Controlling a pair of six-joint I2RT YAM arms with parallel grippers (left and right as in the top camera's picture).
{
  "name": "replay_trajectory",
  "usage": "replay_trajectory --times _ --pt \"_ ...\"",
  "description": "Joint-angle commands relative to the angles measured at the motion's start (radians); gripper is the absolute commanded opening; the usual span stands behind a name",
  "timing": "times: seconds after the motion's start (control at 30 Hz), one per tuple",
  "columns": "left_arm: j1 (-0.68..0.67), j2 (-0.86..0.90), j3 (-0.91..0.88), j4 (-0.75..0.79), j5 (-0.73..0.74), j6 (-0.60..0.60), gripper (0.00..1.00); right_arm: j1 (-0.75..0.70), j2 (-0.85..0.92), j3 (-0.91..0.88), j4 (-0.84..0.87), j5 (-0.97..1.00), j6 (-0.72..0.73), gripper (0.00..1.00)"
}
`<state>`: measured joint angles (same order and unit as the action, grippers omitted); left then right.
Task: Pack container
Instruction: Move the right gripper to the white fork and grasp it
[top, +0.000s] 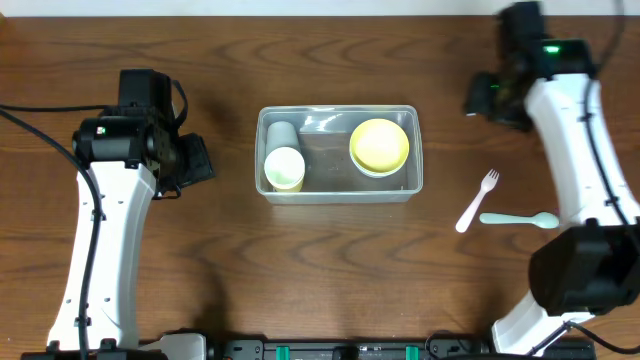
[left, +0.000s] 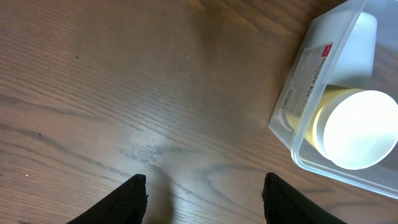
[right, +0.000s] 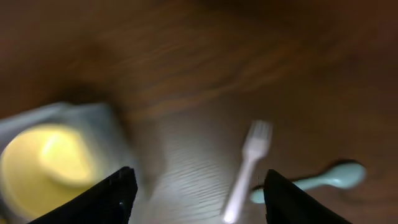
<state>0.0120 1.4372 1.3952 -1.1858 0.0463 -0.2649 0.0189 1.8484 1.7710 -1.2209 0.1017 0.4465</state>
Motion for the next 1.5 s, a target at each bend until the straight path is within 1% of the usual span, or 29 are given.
replay_trajectory --times 0.0,0.2,0.3,0.4,0.77,1.1,1.17,1.23,1.3,1.37,1.47 --pt "0.005 0.0 -0.004 -0.007 -0.002 0.009 0.61 -0.071 0.009 -0.085 0.014 -0.037 0.047 0.71" --pt "0.005 0.0 -0.004 -0.01 -0.002 0.009 0.61 -0.177 0.009 -0.333 0.181 -0.109 0.047 0.73" --pt "0.005 0.0 -0.004 -0.01 -0.002 0.009 0.61 -0.204 0.009 -0.44 0.272 -0.126 0.047 0.73" --pt "0.005 0.0 -0.004 -0.01 -0.001 0.008 0.61 -0.211 0.009 -0.502 0.333 -0.126 0.047 0.74" --pt "0.005 0.0 -0.004 -0.017 -0.001 0.008 0.61 -0.21 0.009 -0.646 0.466 -0.126 0.071 0.74" --pt "0.005 0.0 -0.004 -0.017 -0.001 0.008 0.61 -0.21 0.009 -0.706 0.545 -0.126 0.072 0.75" --pt "0.005 0.0 -0.004 -0.017 -0.001 0.008 0.61 -0.209 0.009 -0.706 0.55 -0.126 0.069 0.73" --pt "0.005 0.0 -0.004 -0.017 -0.001 0.008 0.61 -0.208 0.009 -0.706 0.551 -0.126 0.069 0.68" --pt "0.005 0.0 -0.004 -0.017 -0.001 0.008 0.61 -0.208 0.009 -0.706 0.55 -0.128 0.068 0.61" --pt "0.005 0.0 -0.004 -0.017 -0.001 0.008 0.61 -0.208 0.009 -0.706 0.549 -0.133 0.069 0.55" --pt "0.005 0.0 -0.004 -0.017 -0.001 0.008 0.61 -0.208 0.009 -0.706 0.549 -0.133 0.069 0.43"
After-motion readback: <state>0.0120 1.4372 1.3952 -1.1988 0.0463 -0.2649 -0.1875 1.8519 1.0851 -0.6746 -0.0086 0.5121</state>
